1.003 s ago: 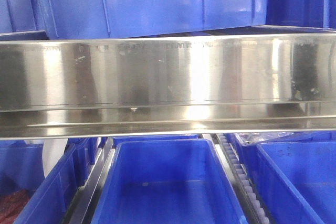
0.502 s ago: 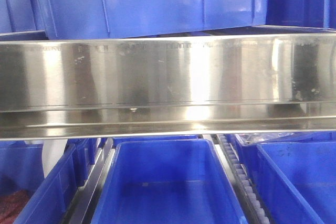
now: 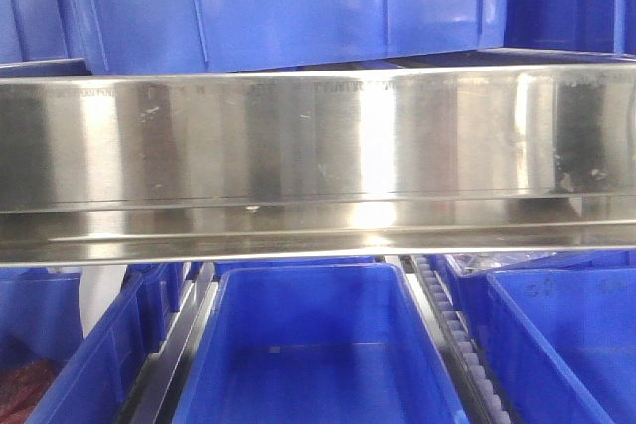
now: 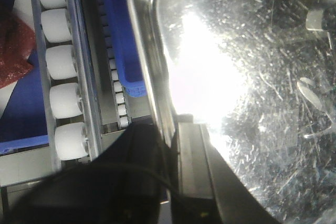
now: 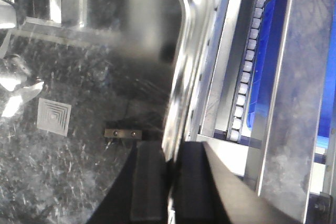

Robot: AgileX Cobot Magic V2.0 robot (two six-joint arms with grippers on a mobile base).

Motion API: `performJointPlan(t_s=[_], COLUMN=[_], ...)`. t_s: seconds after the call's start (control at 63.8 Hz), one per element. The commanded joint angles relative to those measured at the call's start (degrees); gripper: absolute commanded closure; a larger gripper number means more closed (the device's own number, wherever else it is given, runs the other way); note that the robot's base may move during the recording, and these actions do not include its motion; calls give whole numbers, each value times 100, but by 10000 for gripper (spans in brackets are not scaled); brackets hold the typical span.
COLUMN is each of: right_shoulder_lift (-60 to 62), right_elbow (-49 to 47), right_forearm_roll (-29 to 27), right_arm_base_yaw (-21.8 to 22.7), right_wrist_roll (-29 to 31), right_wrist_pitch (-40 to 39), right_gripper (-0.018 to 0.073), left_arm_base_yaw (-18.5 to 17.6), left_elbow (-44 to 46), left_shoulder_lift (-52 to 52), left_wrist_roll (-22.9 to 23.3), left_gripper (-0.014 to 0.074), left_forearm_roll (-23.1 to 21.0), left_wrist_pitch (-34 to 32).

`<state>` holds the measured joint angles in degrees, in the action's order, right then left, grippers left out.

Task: Stack silver trays without gaps
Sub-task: 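Hold the tray in both grippers and back away from the shelf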

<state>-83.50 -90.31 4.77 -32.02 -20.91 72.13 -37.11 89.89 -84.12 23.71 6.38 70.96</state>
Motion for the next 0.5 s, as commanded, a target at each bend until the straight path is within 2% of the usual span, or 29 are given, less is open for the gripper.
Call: performJointPlan(t_s=[0.0,0.486], right_shoulder_lift=[257,257], right_elbow=[-167,-167], right_forearm_roll=[85,85], right_arm_base_yaw=[1,1], right_wrist_roll=[105,105], right_wrist_pitch=[197,197], right_gripper=[503,503], left_arm_base_yaw=[-49,-49], left_elbow=[139,139], left_shoulder_lift=[211,211], left_wrist_roll=[-159,-159], left_gripper=[638,638], left_forearm_roll=[35,93], left_wrist_pitch=[376,376])
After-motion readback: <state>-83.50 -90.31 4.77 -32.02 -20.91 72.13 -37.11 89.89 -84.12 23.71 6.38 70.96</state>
